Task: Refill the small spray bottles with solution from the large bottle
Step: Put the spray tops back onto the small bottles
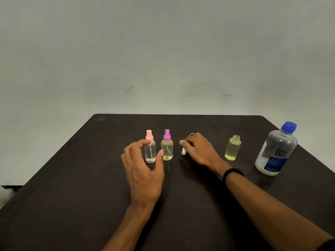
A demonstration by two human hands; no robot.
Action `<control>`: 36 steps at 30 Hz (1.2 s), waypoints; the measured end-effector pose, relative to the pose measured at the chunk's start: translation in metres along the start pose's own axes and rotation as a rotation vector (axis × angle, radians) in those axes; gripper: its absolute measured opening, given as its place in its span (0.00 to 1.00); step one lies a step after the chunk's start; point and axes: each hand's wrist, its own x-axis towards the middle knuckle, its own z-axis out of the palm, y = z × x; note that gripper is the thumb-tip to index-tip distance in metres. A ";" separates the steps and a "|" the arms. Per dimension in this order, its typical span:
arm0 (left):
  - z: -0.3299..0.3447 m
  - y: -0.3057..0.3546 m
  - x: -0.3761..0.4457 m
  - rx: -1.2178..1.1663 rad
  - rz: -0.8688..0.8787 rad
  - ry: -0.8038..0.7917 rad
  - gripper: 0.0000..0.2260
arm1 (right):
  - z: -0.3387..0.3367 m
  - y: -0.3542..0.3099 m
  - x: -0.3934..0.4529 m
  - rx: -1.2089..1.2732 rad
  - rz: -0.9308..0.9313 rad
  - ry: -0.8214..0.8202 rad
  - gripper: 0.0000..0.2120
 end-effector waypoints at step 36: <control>0.154 0.099 -0.029 0.059 -0.165 -0.740 0.42 | -0.057 0.017 -0.101 0.186 -0.120 1.127 0.17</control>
